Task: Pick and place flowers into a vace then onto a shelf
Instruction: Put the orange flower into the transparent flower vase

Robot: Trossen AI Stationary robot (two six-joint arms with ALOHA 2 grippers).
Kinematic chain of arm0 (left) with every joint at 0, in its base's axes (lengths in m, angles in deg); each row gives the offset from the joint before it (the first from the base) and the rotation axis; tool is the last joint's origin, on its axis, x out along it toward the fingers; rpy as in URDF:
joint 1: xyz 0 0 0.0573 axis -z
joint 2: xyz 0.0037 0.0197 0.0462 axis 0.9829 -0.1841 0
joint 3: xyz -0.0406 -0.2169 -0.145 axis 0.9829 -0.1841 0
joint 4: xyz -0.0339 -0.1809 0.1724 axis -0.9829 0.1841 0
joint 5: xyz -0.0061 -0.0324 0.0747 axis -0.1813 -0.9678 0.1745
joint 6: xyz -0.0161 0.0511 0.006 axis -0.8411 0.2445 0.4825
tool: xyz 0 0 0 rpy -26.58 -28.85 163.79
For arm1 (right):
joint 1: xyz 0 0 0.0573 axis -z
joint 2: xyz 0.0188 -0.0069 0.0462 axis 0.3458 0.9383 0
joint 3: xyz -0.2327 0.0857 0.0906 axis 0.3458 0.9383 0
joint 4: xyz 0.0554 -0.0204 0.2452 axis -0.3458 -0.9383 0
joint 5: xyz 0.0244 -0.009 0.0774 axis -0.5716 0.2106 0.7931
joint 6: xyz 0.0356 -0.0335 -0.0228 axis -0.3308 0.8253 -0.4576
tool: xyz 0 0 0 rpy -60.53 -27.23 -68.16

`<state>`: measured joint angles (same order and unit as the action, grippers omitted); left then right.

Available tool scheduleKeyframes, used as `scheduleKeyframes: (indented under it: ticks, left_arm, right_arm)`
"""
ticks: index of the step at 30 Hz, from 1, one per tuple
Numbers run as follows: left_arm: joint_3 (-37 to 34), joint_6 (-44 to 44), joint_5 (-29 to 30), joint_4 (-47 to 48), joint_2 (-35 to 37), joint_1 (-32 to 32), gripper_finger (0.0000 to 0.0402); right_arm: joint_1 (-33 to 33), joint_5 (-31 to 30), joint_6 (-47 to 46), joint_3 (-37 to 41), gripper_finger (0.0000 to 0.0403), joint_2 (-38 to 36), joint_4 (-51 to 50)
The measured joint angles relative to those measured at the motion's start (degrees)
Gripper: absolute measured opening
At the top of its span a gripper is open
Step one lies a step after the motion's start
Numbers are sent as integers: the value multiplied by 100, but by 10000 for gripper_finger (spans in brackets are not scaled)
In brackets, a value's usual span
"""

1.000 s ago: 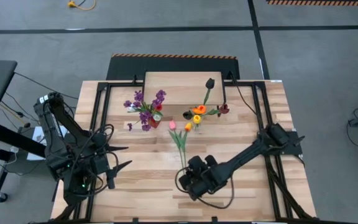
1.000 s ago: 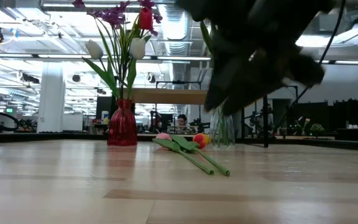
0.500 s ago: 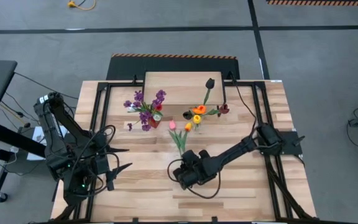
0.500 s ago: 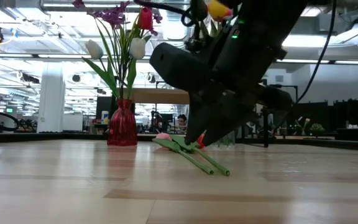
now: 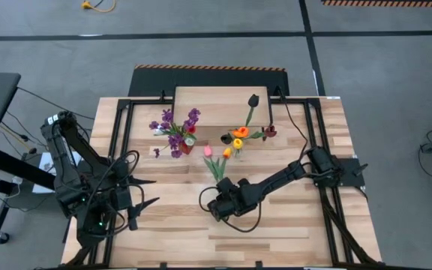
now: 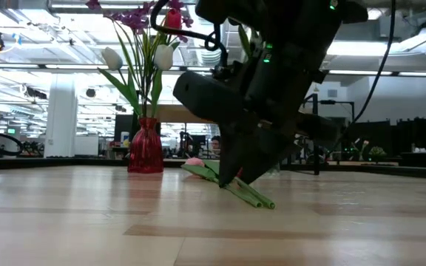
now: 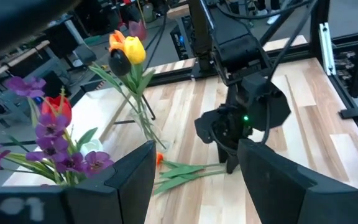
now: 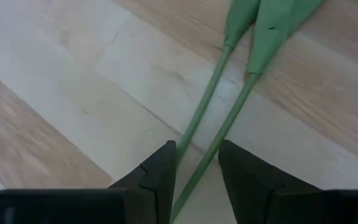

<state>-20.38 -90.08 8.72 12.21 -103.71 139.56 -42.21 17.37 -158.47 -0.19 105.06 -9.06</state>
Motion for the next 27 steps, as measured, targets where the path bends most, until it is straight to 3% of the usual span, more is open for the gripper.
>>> scheduleKeyframes:
  ticks: [7, 19, 27]
  left_arm:
    - [0, -6, -215, 2, 0, 0, 219]
    - [0, -6, -218, 2, 0, 0, 219]
    - [0, -6, -218, 2, 0, 0, 219]
  right_arm:
    - [-26, -107, 18, -4, 114, 84, -9]
    - [-15, -183, 252, 33, 35, -49, -7]
    - [-17, -292, 257, 33, 45, -45, 10]
